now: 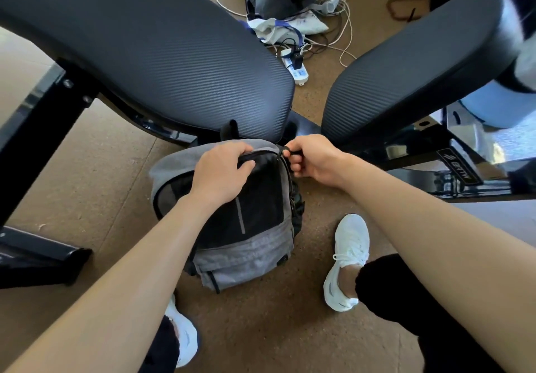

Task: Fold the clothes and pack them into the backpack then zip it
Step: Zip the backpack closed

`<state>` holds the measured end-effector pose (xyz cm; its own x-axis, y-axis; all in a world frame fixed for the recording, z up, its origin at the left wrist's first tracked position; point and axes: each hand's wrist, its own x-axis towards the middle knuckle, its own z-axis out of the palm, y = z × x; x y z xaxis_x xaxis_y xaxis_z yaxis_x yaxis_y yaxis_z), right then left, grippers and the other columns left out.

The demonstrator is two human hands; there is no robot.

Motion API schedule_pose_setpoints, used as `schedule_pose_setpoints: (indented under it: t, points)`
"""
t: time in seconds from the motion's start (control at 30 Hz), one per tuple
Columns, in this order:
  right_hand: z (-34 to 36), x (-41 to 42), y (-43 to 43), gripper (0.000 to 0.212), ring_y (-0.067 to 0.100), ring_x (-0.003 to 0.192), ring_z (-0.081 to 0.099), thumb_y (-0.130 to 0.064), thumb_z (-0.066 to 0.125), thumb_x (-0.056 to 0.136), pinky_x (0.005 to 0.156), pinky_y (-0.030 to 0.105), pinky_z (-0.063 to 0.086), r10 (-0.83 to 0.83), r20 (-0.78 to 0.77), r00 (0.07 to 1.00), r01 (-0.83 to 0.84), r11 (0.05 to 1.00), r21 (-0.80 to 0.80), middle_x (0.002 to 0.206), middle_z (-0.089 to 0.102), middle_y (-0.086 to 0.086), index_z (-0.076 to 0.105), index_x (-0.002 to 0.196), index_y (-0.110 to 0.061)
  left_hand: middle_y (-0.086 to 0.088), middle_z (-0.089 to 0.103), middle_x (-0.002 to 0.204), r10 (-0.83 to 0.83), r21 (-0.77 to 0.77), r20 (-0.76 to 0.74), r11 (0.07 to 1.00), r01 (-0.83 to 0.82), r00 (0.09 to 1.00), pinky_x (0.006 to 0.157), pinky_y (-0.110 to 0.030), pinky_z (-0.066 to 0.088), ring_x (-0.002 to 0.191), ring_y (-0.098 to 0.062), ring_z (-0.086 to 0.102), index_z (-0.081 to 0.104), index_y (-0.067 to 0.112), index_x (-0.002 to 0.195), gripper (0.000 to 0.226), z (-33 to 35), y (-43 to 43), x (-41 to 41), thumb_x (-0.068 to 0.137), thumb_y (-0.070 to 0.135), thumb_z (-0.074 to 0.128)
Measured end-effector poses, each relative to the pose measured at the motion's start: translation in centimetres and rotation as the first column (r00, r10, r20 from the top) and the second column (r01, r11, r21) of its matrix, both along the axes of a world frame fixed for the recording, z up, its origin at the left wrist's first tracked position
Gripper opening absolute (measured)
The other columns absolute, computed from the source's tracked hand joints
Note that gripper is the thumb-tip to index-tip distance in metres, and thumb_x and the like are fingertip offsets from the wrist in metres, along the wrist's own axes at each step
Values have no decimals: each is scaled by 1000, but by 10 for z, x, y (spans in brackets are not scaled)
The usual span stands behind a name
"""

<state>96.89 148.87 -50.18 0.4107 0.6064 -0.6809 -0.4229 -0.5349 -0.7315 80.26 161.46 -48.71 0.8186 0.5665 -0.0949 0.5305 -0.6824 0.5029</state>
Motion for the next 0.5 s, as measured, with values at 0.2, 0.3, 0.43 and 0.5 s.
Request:
schedule_pose_setpoints:
  t: [0.2, 0.3, 0.43, 0.5]
  points:
    - [27, 0, -1, 28, 19, 76, 60, -16, 45, 101, 70, 32, 49, 354, 342, 870, -273, 926, -261, 78, 66, 2, 71, 95, -10, 4, 71, 127, -42, 20, -20, 999, 42, 999, 102, -45, 48, 119, -23, 62, 66, 26, 131, 36, 0, 3, -8, 96, 33, 66]
    - [48, -10, 4, 25, 22, 104, 59, -19, 56, 95, 91, 39, 52, 531, 704, 471, -368, 844, -391, 109, 64, 1, 69, 117, -16, 4, 70, 126, -7, -11, 21, 1000, 7, 1000, 105, -47, 47, 121, -21, 61, 67, 28, 128, 37, 1, 7, -19, 92, 28, 69]
    - [54, -57, 9, 33, 23, 116, 51, -20, 66, 91, 99, 37, 44, 374, 845, 383, -473, 865, -168, 123, 57, 2, 64, 123, -21, 2, 69, 114, 116, -128, 220, 988, -90, 968, 100, -43, 52, 107, -18, 65, 73, 20, 116, 38, 1, 16, -45, 82, 4, 69]
    - [48, -76, 23, 37, 27, 121, 48, -24, 69, 91, 105, 40, 41, 394, 873, 288, -518, 831, -204, 133, 55, 2, 63, 128, -21, 2, 68, 109, 175, -97, 304, 984, -152, 936, 95, -35, 53, 101, -15, 64, 74, 18, 110, 37, 3, 22, -63, 79, -2, 67]
